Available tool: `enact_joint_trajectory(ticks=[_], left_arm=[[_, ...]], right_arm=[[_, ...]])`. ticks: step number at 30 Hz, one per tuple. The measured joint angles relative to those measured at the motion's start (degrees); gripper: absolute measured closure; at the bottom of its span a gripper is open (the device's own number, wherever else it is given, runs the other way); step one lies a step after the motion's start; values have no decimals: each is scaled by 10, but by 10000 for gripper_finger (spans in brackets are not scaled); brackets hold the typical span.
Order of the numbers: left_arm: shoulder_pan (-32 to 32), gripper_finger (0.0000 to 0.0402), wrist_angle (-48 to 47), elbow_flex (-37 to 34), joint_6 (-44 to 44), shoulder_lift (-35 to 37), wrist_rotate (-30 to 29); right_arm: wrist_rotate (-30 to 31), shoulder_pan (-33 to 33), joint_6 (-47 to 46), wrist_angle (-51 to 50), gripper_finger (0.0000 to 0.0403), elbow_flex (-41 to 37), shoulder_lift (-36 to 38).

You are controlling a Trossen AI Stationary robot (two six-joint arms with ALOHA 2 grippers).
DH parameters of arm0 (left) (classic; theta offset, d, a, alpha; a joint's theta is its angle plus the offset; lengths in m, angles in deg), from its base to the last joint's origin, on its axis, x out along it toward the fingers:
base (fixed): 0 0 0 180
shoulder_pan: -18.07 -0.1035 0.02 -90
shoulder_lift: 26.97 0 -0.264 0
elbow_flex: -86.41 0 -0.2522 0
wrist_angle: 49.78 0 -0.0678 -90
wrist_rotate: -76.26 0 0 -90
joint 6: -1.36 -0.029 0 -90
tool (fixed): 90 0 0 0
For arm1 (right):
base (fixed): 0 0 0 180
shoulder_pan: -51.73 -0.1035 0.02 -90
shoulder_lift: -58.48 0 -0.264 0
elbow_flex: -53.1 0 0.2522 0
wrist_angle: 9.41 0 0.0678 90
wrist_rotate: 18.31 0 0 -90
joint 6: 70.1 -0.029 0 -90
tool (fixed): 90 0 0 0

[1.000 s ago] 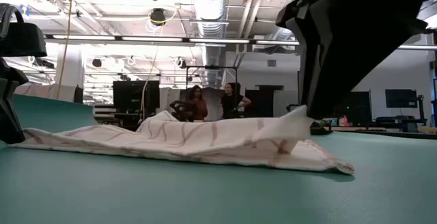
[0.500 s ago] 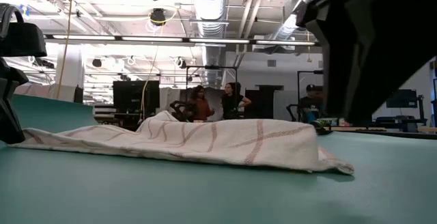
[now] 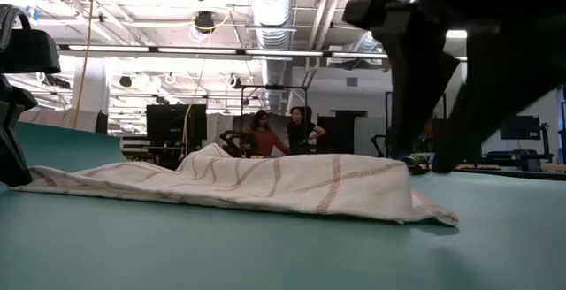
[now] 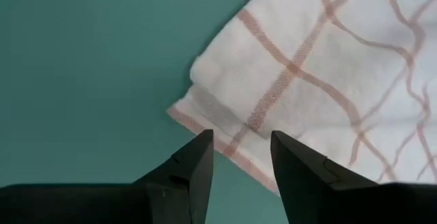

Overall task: Roll towel
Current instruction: Roll the white stripe towel

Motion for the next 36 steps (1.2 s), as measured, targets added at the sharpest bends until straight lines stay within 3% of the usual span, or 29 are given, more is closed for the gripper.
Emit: enact_joint_trajectory(ticks=[14,19,24,30,36], left_arm=[[0,401,-1,0,9,0,8],[0,401,-1,0,9,0,9],[0,401,-1,0,9,0,9],[0,401,-1,0,9,0,12],[0,401,-1,0,9,0,14]], right_arm=[[15,4,53,5,235,-11,3],[56,4,104,19,235,-11,6],[45,4,136,32,235,-13,6],[27,4,186,115,235,-47,6],[35,4,186,109,245,-47,6]])
